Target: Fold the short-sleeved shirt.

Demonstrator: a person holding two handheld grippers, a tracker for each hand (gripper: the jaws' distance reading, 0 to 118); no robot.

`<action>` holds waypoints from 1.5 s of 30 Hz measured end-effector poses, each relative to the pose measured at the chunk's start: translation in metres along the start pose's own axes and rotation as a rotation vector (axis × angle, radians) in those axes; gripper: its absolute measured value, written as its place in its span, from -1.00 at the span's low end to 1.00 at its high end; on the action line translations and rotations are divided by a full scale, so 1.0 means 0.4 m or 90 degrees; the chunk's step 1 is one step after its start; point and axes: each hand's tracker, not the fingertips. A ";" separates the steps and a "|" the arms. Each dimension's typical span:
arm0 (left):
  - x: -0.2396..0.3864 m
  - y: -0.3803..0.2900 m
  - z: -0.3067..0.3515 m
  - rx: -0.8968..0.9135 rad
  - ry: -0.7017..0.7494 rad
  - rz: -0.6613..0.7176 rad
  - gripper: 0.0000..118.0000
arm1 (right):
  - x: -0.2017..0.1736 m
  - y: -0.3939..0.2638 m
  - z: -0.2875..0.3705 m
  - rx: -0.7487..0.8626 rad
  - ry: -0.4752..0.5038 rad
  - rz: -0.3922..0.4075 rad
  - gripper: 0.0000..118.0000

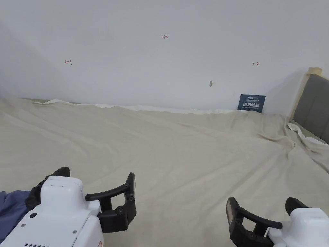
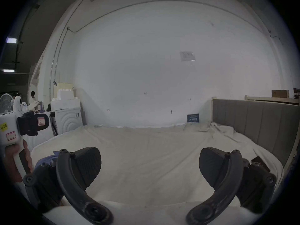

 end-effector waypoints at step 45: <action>-0.075 -0.089 -0.183 -0.236 -0.022 -0.042 -1.00 | 0.036 -0.034 -0.136 -0.148 -0.069 0.038 -1.00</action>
